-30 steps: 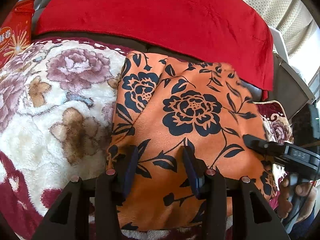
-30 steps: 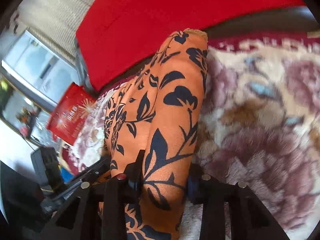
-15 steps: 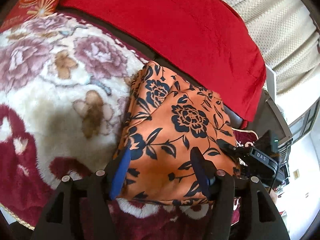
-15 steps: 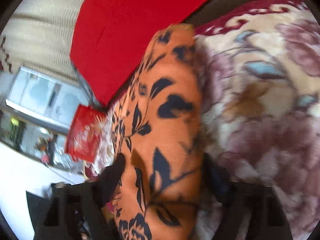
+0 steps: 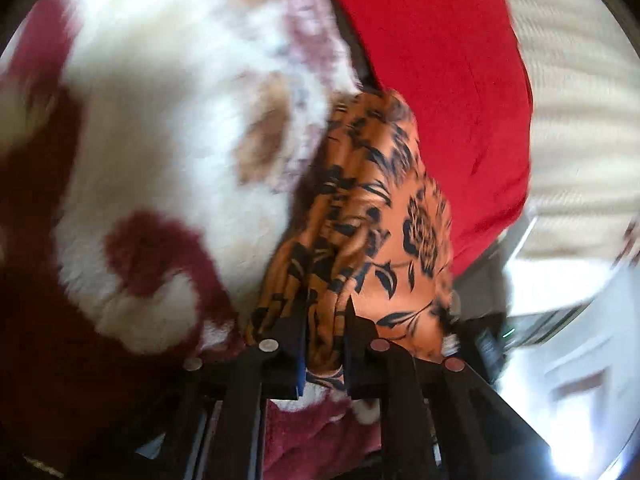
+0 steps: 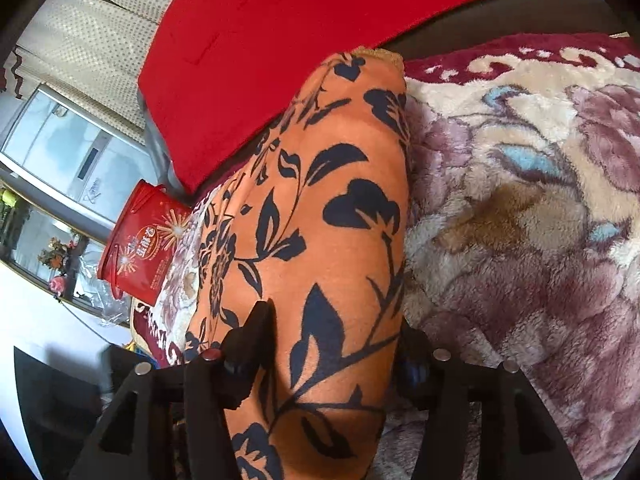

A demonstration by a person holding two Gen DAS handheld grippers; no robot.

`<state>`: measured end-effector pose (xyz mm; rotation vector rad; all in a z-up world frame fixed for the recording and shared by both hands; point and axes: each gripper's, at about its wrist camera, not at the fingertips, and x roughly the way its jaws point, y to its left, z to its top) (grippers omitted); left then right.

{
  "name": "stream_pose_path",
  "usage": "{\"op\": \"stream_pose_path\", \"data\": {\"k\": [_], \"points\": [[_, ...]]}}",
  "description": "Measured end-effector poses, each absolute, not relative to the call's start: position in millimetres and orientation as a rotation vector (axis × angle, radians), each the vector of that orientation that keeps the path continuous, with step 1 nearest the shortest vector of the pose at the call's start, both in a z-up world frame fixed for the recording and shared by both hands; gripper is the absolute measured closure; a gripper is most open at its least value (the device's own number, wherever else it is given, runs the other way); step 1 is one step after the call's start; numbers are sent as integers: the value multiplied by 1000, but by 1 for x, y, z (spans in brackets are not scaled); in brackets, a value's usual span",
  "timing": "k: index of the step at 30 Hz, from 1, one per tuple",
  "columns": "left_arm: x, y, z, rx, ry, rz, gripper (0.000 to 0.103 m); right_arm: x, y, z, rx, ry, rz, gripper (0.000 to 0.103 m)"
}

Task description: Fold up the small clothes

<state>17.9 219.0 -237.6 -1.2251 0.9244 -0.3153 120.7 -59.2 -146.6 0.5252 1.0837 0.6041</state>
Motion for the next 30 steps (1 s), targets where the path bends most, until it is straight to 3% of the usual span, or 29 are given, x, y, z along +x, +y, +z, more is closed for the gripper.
{"op": "stream_pose_path", "data": {"k": [3, 5, 7, 9, 10, 14, 15, 16, 17, 18, 20, 23, 25, 27, 30], "points": [[17, 208, -211, -1058, 931, -294, 87, 121, -71, -150, 546, 1095, 618, 42], [15, 195, -180, -881, 938, -254, 79, 121, -73, -149, 551, 1096, 619, 41], [14, 187, -150, -772, 891, -258, 42, 122, -79, -151, 569, 1102, 625, 39], [18, 187, -121, -709, 770, -253, 24, 123, -81, -150, 583, 1110, 633, 36], [27, 189, -113, -684, 731, -248, 20, 123, -81, -149, 585, 1113, 639, 33], [92, 194, -129, -738, 804, -274, 20, 123, -80, -144, 550, 1121, 648, 31], [112, 199, -143, -798, 848, -286, 28, 123, -80, -144, 551, 1122, 650, 31], [129, 203, -157, -861, 893, -302, 59, 123, -82, -145, 557, 1123, 652, 31], [147, 206, -177, -934, 978, -292, 79, 123, -83, -146, 565, 1125, 656, 31], [153, 211, -193, -1012, 1037, -265, 87, 121, -84, -146, 568, 1124, 659, 31], [153, 224, -217, -1213, 1044, -258, 87, 121, -85, -147, 567, 1124, 666, 31], [134, 216, -190, -1056, 980, -237, 81, 120, -87, -147, 566, 1132, 685, 31], [119, 209, -175, -971, 971, -255, 53, 121, -90, -147, 590, 1137, 692, 31], [94, 203, -160, -924, 915, -286, 32, 124, -94, -147, 632, 1134, 698, 29], [71, 196, -153, -853, 881, -267, 28, 133, -94, -151, 662, 1127, 685, 26]]}}
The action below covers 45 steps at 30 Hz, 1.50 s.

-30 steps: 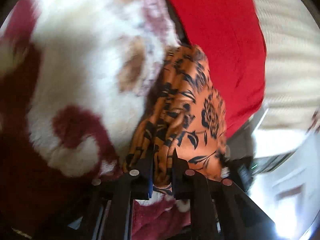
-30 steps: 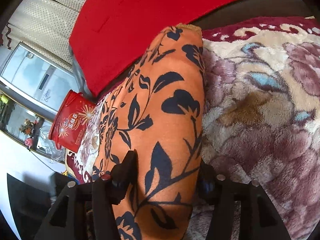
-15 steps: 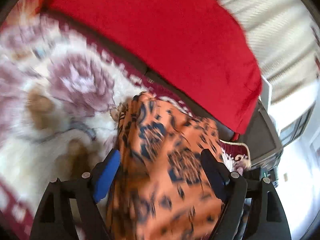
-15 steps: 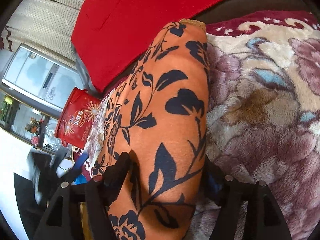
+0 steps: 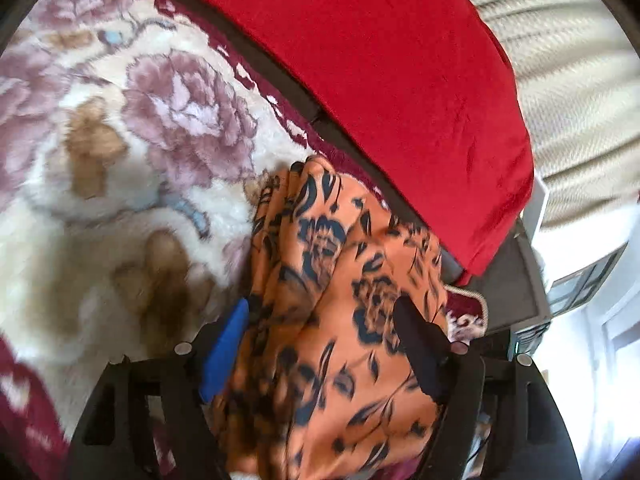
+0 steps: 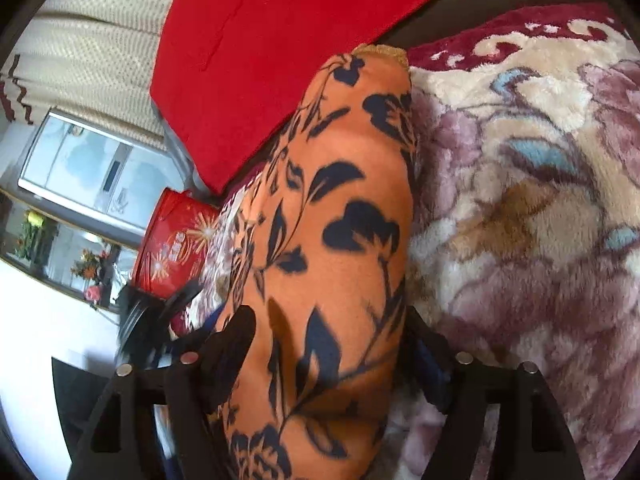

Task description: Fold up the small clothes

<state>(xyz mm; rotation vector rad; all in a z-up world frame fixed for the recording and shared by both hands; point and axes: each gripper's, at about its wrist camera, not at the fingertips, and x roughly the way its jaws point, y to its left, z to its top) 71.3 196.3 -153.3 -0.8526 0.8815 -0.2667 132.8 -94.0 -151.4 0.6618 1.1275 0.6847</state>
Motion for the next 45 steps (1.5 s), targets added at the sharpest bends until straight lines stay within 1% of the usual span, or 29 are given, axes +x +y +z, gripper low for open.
{"op": "stream_pose_path", "data": {"k": [1, 2, 3, 5, 7, 10, 11, 13, 15, 16, 17, 18, 20, 23, 26, 27, 28, 30, 31, 33, 35, 38, 42, 45], "points": [[66, 194, -155, -836, 890, -264, 28, 137, -91, -155, 668, 1139, 679, 26], [63, 190, -159, -823, 904, -252, 28, 141, -86, -155, 648, 1144, 677, 29], [62, 191, -162, -821, 920, -237, 28, 142, -79, -150, 597, 1136, 676, 37], [56, 189, -161, -833, 928, -235, 28, 144, -71, -137, 530, 1133, 672, 67], [49, 187, -154, -830, 901, -254, 28, 140, -76, -110, 498, 1082, 685, 72], [38, 191, -141, -817, 863, -305, 28, 130, -94, -80, 481, 1027, 686, 72], [38, 188, -139, -818, 858, -323, 27, 130, -107, -82, 495, 1029, 665, 72], [50, 181, -141, -836, 864, -339, 24, 139, -133, -108, 560, 1093, 638, 72], [62, 171, -150, -855, 897, -352, 24, 151, -161, -157, 746, 1174, 644, 65], [69, 164, -152, -858, 911, -359, 24, 150, -167, -172, 800, 1183, 643, 60], [75, 158, -156, -859, 920, -380, 24, 146, -173, -179, 862, 1148, 669, 58], [79, 154, -158, -867, 928, -403, 24, 144, -176, -178, 876, 1120, 681, 56], [90, 149, -167, -877, 945, -398, 23, 144, -177, -176, 882, 1118, 696, 48], [102, 147, -183, -916, 977, -380, 21, 145, -178, -173, 875, 1125, 701, 46], [105, 146, -187, -949, 965, -401, 21, 143, -179, -171, 866, 1118, 699, 45], [108, 144, -189, -954, 960, -430, 23, 141, -178, -170, 858, 1115, 697, 45], [111, 142, -192, -960, 965, -455, 38, 140, -175, -169, 849, 1115, 696, 45], [117, 138, -202, -976, 1001, -490, 64, 139, -165, -168, 812, 1121, 692, 45], [117, 138, -202, -977, 995, -487, 70, 140, -160, -166, 791, 1127, 691, 45], [114, 139, -197, -989, 956, -499, 75, 138, -149, -159, 716, 1136, 691, 47], [110, 142, -182, -978, 903, -499, 77, 138, -139, -149, 639, 1140, 678, 61], [107, 136, -146, -924, 838, -523, 78, 138, -132, -123, 563, 1114, 676, 69], [116, 115, -99, -853, 769, -583, 78, 139, -143, -73, 515, 1018, 689, 70], [127, 88, -73, -767, 739, -598, 78, 144, -162, -45, 506, 953, 691, 70]]}}
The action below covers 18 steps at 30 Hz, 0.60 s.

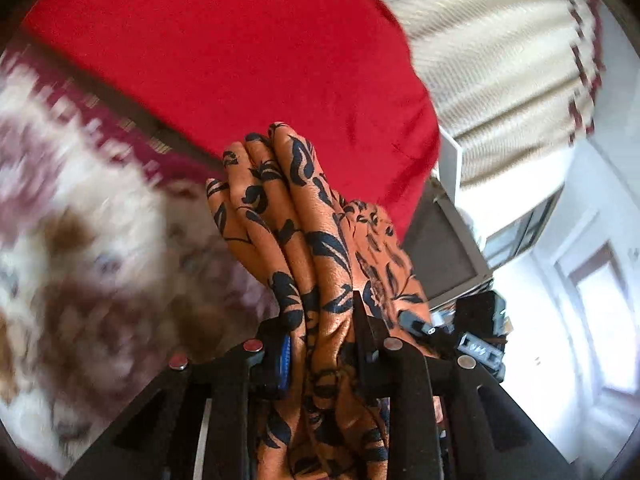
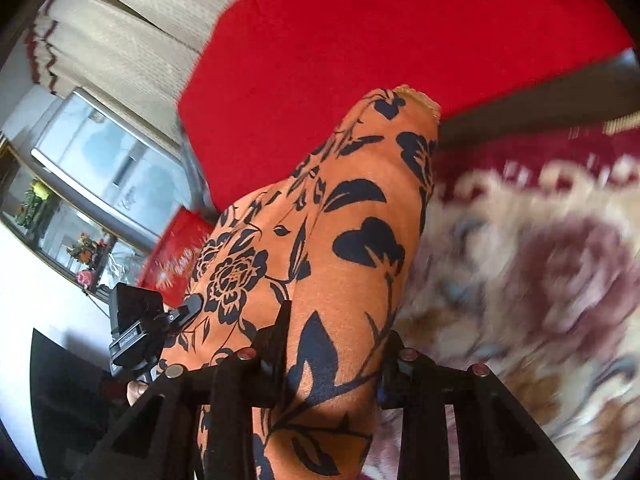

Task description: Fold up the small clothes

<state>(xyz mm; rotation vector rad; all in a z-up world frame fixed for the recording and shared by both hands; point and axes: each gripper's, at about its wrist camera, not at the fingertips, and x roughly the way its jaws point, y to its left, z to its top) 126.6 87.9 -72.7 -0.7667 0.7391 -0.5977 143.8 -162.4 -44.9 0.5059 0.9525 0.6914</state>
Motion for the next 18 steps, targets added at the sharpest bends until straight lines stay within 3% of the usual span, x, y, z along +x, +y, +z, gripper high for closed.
{"op": "stream_pose_path", "data": {"k": [5, 10, 12, 14, 18], "points": [[151, 45, -69, -688, 769, -583, 78, 158, -202, -33, 526, 891, 640, 70], [163, 16, -104, -628, 831, -523, 75, 172, -239, -71, 585, 909, 580, 69], [169, 5, -132, -543, 919, -424, 72, 177, -246, -96, 599, 941, 521, 63], [162, 6, -142, -504, 928, -399, 61, 178, -248, -121, 603, 994, 426, 48], [129, 17, -115, -423, 835, -360, 58, 153, -259, -126, 611, 947, 328, 43]]}}
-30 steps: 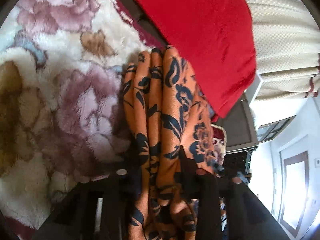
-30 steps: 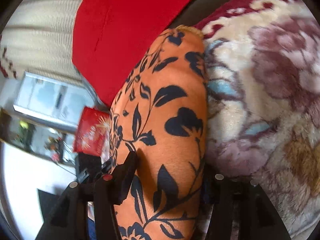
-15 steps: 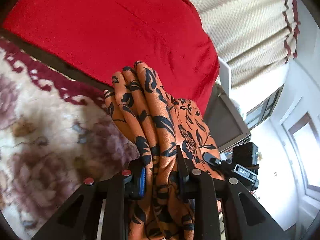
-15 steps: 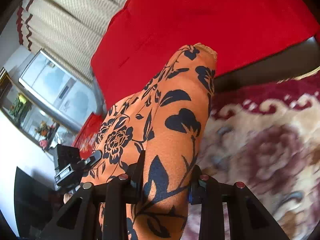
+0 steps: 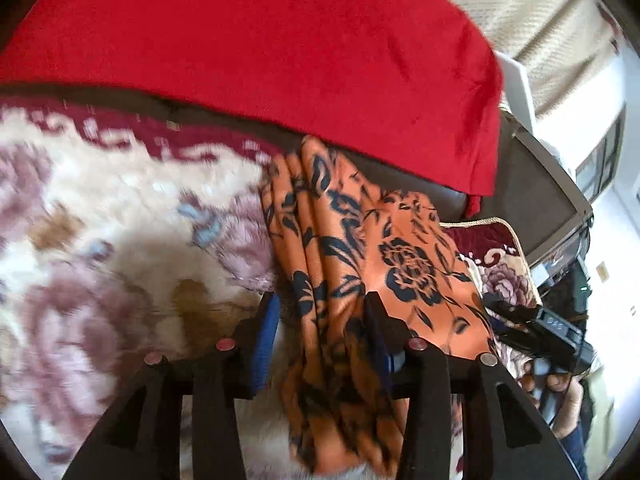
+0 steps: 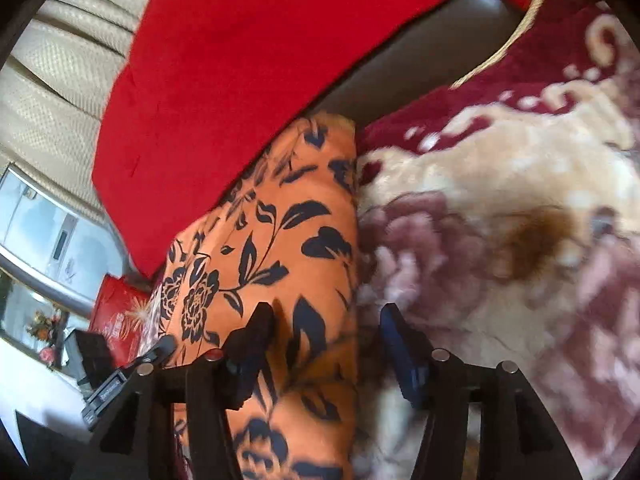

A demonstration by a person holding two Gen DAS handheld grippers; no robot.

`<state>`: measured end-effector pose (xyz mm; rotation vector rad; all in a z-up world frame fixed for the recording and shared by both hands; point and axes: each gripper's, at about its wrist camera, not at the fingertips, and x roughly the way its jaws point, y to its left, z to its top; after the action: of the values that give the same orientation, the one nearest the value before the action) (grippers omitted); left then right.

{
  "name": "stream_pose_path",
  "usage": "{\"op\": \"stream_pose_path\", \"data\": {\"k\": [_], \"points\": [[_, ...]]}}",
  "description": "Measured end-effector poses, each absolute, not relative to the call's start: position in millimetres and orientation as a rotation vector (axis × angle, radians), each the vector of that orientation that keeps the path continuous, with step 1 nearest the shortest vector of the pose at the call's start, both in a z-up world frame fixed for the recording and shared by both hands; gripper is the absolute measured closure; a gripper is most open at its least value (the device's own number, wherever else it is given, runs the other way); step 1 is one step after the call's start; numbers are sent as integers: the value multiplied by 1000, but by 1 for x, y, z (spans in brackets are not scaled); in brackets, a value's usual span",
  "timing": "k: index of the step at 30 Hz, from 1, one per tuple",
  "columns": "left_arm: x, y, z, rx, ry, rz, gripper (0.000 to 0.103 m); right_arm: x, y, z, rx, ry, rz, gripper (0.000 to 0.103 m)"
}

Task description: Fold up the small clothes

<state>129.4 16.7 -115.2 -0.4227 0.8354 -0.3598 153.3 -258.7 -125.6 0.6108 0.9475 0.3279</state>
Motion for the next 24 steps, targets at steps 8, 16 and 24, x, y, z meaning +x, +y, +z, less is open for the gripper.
{"op": "stream_pose_path", "data": {"k": [8, 16, 24], "points": [[111, 0, -111, -246, 844, -261, 54, 71, -215, -70, 538, 737, 410, 21], [90, -7, -83, -169, 771, -221, 44, 66, -196, -83, 489, 828, 415, 19], [75, -16, -73, -148, 770, -226, 38, 69, -177, -97, 521, 868, 435, 16]]}}
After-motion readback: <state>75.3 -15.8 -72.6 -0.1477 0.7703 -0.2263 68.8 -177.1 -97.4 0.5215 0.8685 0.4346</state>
